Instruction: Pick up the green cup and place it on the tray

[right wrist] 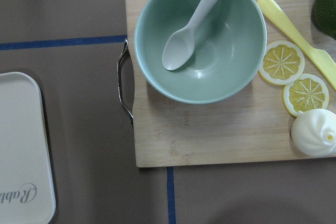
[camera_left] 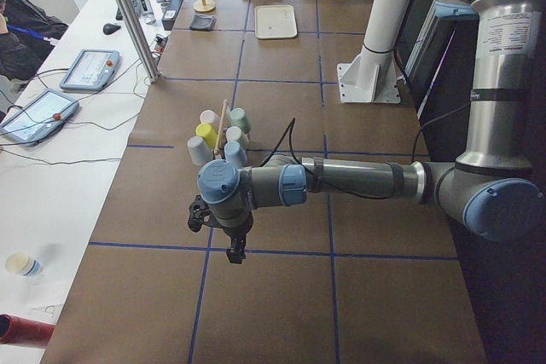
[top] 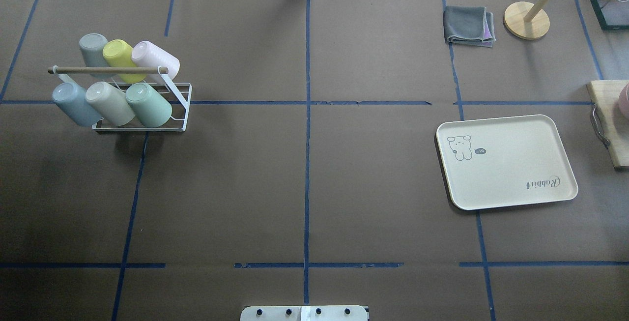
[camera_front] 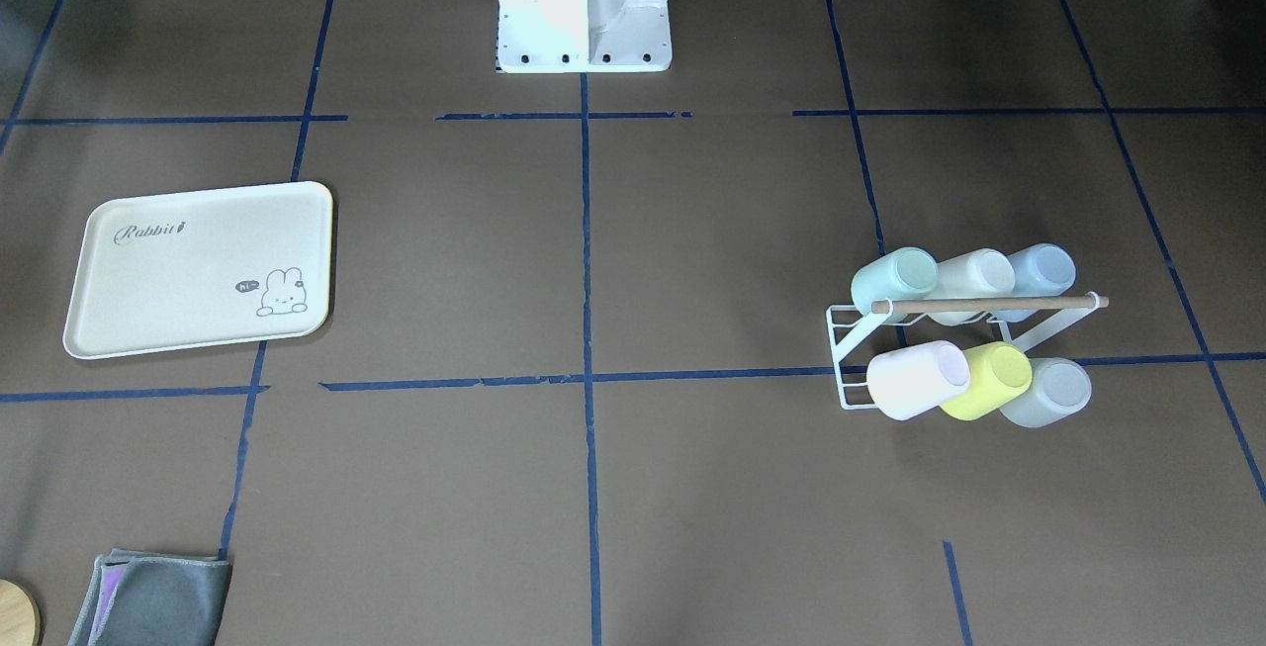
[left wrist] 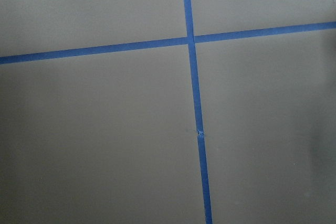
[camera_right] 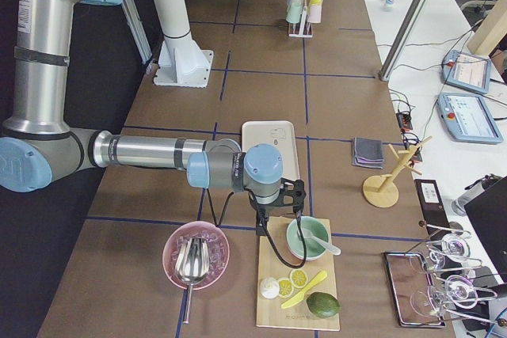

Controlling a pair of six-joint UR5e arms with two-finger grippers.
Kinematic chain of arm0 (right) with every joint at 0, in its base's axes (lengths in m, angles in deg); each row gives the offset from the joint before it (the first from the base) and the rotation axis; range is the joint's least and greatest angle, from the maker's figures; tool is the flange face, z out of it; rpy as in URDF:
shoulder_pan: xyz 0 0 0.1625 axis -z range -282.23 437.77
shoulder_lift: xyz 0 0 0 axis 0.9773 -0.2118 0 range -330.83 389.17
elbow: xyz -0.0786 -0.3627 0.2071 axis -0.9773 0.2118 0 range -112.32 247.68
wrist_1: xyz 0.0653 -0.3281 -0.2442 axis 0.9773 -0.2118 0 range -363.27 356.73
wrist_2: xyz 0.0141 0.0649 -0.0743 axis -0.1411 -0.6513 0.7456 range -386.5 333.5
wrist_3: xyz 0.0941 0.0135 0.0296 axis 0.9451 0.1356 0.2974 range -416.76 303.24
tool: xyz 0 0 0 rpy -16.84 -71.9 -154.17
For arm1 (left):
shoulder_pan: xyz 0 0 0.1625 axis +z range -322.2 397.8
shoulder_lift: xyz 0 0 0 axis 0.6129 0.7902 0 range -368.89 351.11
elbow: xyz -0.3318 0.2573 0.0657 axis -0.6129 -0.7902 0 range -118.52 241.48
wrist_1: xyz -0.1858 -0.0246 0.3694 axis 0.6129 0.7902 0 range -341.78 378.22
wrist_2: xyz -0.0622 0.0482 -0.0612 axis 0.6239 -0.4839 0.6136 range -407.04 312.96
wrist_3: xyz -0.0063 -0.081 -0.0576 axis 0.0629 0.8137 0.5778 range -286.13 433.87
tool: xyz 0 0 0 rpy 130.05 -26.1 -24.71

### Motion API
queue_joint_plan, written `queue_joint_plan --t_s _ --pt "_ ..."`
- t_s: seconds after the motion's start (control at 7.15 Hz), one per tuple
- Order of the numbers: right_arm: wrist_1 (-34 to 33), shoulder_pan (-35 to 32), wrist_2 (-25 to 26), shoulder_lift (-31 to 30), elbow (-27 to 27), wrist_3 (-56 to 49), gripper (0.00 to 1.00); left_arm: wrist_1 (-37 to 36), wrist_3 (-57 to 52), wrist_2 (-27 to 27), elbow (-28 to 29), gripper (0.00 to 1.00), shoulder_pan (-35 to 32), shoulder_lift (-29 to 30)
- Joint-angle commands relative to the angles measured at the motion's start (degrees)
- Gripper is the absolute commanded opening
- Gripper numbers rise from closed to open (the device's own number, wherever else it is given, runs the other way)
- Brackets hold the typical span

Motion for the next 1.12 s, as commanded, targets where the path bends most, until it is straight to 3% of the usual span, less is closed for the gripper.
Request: queue_joint_plan --t_s 0.0,0.28,0.56,0.98 --pt "0.0 0.0 0.1 0.0 -0.1 0.1 1.00 0.0 0.0 0.0 0.4 1.00 0.1 0.0" --pt "-0.1 0.0 0.3 0.9 -0.4 0.1 1.00 0.1 -0.1 0.1 0.4 1.00 0.0 0.1" --pt "-0.5 0.3 0.8 5.4 -0.3 -0.2 1.00 0.1 -0.1 0.1 -0.3 1.00 0.0 0.0" --pt "2.7 4.5 0.3 6.8 2.6 2.9 1.00 0.6 0.0 0.1 -0.3 1.00 0.0 0.2"
